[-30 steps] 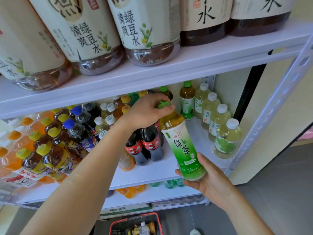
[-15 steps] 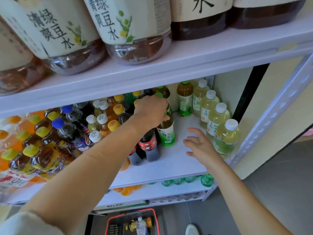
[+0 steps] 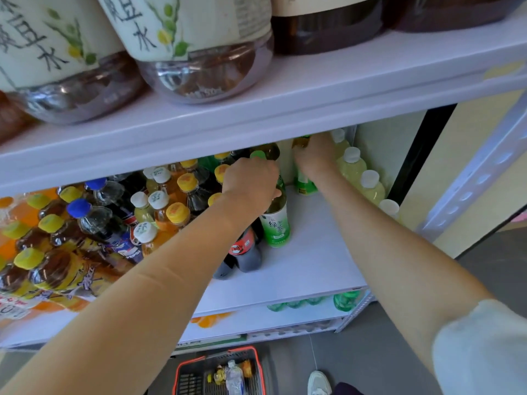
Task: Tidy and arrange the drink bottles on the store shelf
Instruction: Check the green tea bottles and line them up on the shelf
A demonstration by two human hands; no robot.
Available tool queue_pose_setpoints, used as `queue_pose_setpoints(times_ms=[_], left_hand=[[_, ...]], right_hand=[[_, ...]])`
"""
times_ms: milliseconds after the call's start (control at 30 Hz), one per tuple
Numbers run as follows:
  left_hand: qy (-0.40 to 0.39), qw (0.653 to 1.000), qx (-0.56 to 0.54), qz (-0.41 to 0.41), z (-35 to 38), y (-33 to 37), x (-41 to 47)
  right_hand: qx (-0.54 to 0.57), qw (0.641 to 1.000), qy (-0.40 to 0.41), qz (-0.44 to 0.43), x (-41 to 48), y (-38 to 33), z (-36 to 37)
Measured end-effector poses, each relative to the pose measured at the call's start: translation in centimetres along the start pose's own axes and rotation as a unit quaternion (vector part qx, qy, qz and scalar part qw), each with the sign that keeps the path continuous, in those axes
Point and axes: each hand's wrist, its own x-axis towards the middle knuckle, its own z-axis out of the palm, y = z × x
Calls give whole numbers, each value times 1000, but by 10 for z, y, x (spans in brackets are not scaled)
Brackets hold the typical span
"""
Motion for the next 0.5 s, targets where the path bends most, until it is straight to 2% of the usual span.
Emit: queue_pose_setpoints(times_ms=[167,333,433,500], left_hand=[[29,999,37,-20,0,4,-9],[99,995,23,-10,5,6,-30],[172,984,-32,20,2,1,-49],[231,962,-141,49,-1,1,-69]], right_hand=[[-105,994,-38,14,26,6,14],[-53,997,21,-57,-20,9,0],[-14,993,38,-111,-66,7,-21],[14,989,63,-134,-97,1,-40]])
